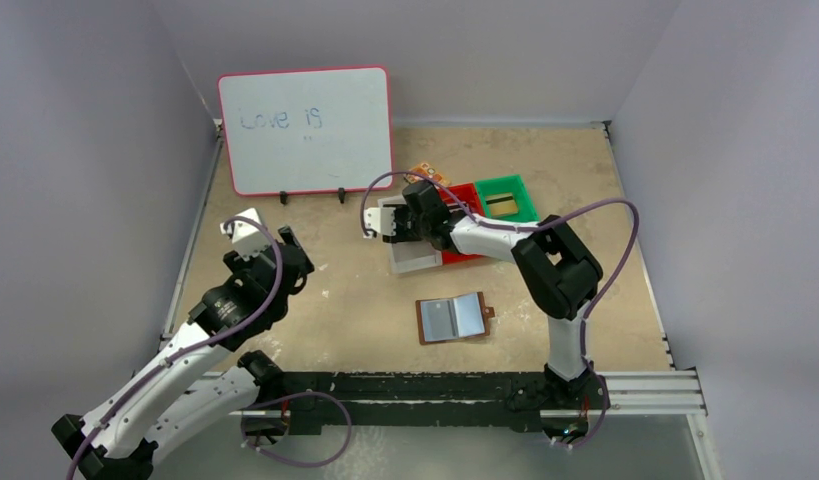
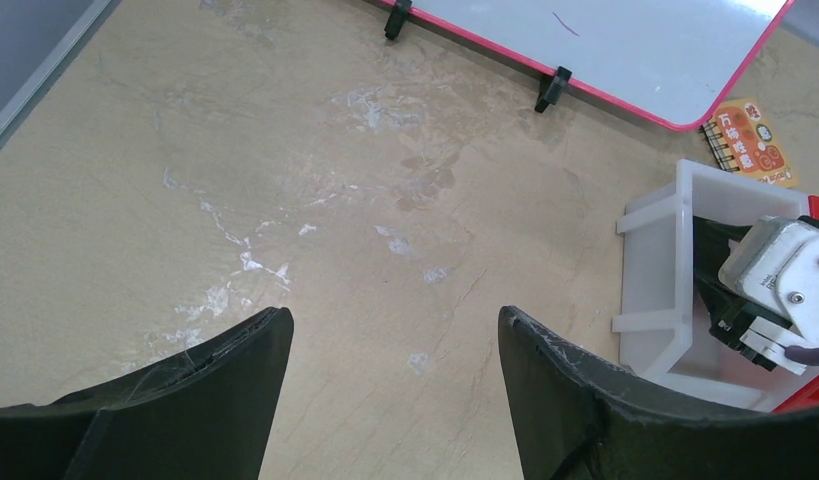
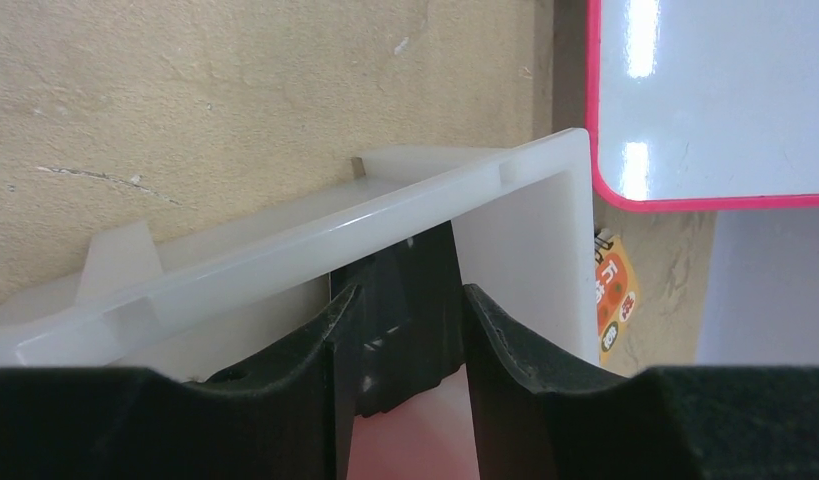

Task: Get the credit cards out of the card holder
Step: Place the credit card in the storage box.

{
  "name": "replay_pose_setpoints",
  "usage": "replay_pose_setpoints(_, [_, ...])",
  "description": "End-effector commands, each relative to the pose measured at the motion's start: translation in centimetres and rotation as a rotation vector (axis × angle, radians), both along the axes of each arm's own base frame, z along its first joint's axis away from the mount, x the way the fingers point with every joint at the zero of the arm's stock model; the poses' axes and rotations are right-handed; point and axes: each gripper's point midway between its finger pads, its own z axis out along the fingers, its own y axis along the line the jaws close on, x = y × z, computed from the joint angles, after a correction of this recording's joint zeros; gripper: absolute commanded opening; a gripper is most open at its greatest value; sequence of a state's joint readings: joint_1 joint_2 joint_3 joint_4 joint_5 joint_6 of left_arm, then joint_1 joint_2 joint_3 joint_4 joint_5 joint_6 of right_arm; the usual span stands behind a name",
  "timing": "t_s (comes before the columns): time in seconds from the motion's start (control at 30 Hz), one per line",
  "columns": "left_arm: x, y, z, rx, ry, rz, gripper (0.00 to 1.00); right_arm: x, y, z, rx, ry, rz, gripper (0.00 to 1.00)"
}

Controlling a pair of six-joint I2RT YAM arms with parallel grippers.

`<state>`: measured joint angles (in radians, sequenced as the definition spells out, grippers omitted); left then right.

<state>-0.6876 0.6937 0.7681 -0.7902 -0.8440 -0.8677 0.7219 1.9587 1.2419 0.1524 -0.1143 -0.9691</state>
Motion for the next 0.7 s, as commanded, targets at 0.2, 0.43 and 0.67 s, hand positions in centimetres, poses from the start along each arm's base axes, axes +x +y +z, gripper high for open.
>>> replay_pose_setpoints(0.2, [0.4, -0.1, 1.4, -0.015, -0.041, 0.000, 0.74, -0.7, 1.5, 8.7, 0.400, 0.091, -0.213, 0.46])
replay_pose_setpoints(0.43, [0.4, -0.1, 1.2, -0.011, -0.036, -0.001, 0.74, -1.0, -0.9, 8.3, 0.635, 0.325, -0.711, 0.31])
replay_pose_setpoints(0.67, [0.4, -0.1, 1.2, -0.007, -0.032, 0.000, 0.74, -2.6, -1.0, 4.4, 0.625, 0.522, -0.893, 0.20])
